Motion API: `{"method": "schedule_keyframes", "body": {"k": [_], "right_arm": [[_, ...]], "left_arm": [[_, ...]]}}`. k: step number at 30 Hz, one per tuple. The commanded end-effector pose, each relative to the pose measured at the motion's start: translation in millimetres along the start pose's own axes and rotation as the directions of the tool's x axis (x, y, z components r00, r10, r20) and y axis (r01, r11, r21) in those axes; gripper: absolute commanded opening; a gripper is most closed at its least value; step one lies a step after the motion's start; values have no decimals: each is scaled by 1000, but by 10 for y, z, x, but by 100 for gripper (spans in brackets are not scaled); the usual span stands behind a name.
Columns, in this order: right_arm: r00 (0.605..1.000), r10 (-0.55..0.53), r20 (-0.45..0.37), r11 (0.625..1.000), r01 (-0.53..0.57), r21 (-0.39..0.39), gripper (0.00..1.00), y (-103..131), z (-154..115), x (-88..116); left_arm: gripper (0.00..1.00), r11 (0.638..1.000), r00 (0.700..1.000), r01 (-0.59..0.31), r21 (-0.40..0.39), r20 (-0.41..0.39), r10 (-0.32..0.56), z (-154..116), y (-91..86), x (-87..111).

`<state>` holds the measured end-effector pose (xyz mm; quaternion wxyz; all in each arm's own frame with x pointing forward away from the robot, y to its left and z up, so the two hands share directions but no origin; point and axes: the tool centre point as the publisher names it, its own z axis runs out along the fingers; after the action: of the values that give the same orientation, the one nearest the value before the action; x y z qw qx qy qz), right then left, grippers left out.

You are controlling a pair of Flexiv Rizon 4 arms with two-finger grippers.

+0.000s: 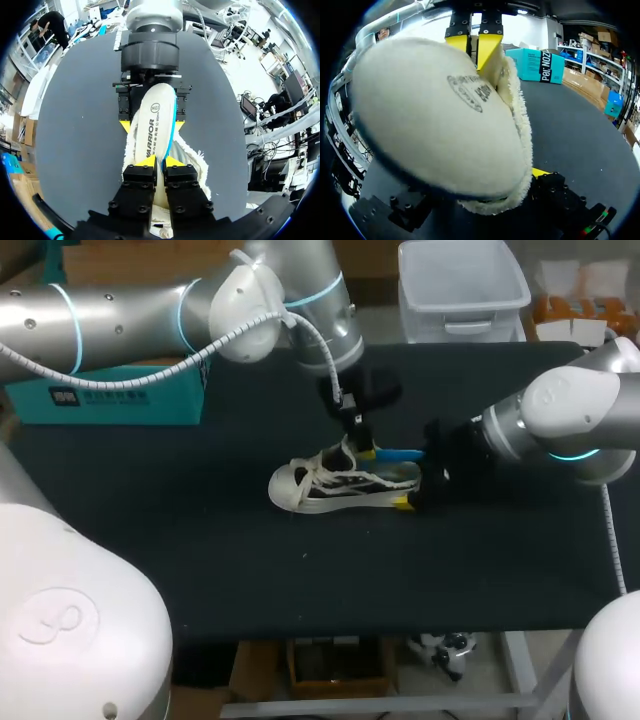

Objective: Open the shoe tongue, take the insole out of the shoe, put the insole back into the shoe, and pack the shoe into the shoebox

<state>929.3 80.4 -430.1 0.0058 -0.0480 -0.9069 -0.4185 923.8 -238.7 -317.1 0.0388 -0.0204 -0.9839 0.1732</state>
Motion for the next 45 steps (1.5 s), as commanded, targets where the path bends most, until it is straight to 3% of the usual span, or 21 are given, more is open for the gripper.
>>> {"method": "schedule_keyframes", "body": {"k": [1,10,18,23,28,35,45], "right_arm": [[1000,-1,3,1000,1,-1,0,-28,38,23],[1000,-1,3,1000,1,-1,0,-28,38,23],[1000,-1,3,1000,1,-1,0,-28,38,23],[1000,-5,4,1000,5,8,0,-30,3,36],[1000,-11,7,1000,11,21,0,-28,-37,49],[1000,-11,7,1000,11,21,0,-28,-37,49],[1000,-11,7,1000,11,21,0,-28,-37,49]], "left_arm": [[0,998,999,-32,60,8,31,-86,-80,83],[0,968,991,-135,213,8,137,-312,-435,230],[0,914,976,-198,355,-21,219,-452,-470,344],[0,855,952,-242,458,-57,300,-515,-490,377],[0,806,929,-284,520,-57,365,-586,-570,433],[0,764,909,-312,565,-55,412,-690,-722,499],[0,683,866,-378,624,-23,500,-918,-766,639]]}}
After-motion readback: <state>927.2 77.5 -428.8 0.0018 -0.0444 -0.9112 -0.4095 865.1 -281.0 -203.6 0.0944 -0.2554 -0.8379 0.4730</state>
